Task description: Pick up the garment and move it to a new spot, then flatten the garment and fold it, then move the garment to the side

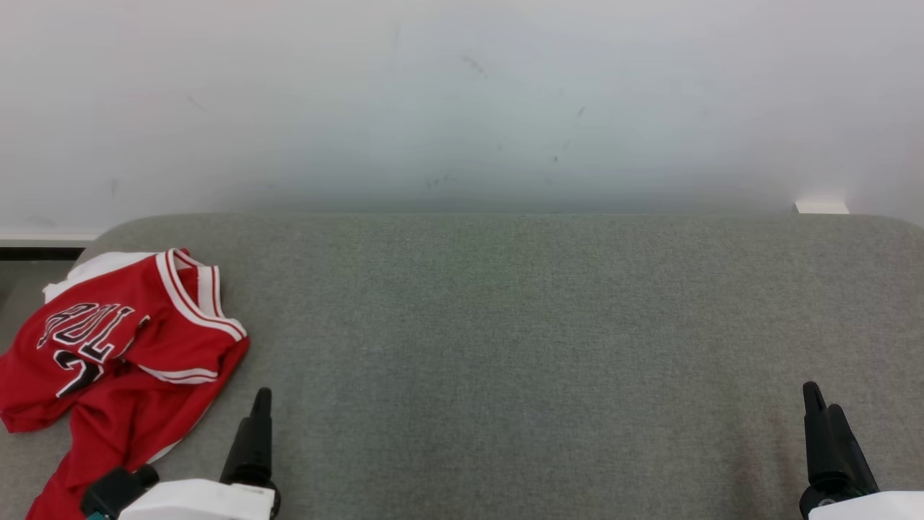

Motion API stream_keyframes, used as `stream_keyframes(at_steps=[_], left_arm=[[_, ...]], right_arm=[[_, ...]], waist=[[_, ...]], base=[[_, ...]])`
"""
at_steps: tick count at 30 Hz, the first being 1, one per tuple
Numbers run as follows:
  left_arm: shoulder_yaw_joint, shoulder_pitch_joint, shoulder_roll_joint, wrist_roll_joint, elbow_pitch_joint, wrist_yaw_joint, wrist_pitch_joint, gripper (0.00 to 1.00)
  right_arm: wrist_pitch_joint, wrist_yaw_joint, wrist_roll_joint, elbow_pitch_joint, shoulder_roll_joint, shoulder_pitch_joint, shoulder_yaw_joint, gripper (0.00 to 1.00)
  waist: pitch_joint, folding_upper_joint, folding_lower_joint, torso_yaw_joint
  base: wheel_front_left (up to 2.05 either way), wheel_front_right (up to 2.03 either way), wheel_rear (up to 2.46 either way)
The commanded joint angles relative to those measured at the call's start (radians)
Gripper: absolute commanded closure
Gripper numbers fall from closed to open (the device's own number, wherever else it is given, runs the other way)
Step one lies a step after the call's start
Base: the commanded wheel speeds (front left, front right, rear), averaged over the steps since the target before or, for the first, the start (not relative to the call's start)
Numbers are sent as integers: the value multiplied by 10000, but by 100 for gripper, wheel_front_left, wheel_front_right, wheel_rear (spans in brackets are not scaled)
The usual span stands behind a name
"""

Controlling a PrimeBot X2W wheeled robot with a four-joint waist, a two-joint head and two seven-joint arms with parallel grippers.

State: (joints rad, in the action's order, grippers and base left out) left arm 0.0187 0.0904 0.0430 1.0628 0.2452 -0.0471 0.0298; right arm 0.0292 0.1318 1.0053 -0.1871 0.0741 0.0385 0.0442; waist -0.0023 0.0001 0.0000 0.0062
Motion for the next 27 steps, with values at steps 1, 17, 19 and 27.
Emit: stream_keyframes(at_steps=[1,17,19,27], left_arm=[[-41,49,68,-450,-162,36,121,0],[-123,8,90,-3068,39,181,662,0],[-136,-10,97,-3353,65,200,731,0],[-329,-54,208,-4554,60,265,967,0]], right_arm=[[128,-6,-397,214,144,29,-20,0],[665,-8,-2581,319,226,-203,-125,0],[734,-9,-2820,325,239,-233,-137,0],[976,-10,-3788,285,247,-351,-192,0]], waist=[[-4,-1,0,0],[-29,-1,0,32],[-38,-1,0,39],[-51,-1,0,61]], base=[[0,0,0],[0,0,0],[0,0,0],[0,0,0]])
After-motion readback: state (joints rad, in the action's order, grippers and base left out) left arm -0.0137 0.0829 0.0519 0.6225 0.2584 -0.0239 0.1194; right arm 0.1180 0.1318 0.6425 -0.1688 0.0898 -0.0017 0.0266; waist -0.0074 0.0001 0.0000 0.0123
